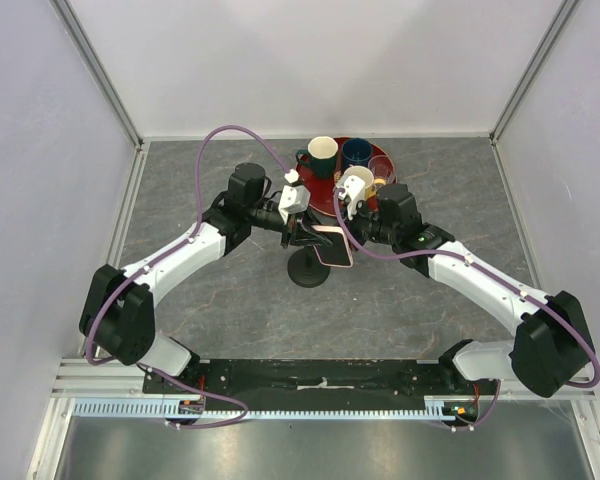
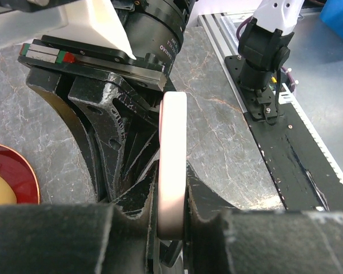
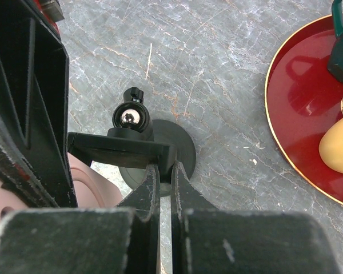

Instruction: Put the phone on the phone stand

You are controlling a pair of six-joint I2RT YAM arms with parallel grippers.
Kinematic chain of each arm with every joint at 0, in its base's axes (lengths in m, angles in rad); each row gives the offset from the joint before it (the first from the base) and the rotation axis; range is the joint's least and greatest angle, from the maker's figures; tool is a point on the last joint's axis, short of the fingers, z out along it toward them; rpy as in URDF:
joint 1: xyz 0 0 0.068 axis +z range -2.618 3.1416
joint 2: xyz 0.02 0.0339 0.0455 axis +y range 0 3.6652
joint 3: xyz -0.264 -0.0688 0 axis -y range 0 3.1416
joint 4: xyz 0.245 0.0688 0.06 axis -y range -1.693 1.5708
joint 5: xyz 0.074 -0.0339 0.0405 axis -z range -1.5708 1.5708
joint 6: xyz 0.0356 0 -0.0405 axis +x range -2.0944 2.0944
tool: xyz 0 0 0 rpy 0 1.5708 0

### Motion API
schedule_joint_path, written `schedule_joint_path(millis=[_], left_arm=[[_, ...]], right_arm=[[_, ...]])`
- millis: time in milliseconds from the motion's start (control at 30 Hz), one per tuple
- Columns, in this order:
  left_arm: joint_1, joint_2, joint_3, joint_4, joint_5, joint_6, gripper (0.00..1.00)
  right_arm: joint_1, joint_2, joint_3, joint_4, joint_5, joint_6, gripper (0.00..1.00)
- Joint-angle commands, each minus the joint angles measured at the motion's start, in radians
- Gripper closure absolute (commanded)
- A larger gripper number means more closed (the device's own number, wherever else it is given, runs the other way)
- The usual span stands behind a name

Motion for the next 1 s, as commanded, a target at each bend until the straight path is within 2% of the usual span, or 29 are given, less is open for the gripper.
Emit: schedule_joint_path(millis=[0,133,300,600,833,967], left_arm=[[0.023,0.015,0.045,0.014,-0.053,0.057,0.98],[0.031,0.032,0.079,-0.042,-0.060,0.109,0.98],[0.065,0.074,0.091,-0.015,-0.002,0.062,0.98],[0.095,0.075,0.085,-0.029,-0.016,0.071,0.98],[0.097,0.035,0.078,-0.120,-0.105,0.139,0.98],[0.092,-0.009,0.038,-0.105,-0.200,0.126,0.98]], right_arm=[[0.013,0.017,-0.015,-0.075,-0.103,0.036,1.00],[0.011,0.028,0.000,-0.089,-0.114,0.028,1.00],[0.011,0.050,0.014,-0.096,-0.117,0.018,1.00],[0.011,0.054,0.007,-0.098,-0.108,0.008,1.00],[0.011,0.025,-0.013,-0.066,-0.014,0.019,1.00],[0.013,-0.005,-0.044,0.017,0.047,0.112,1.00]])
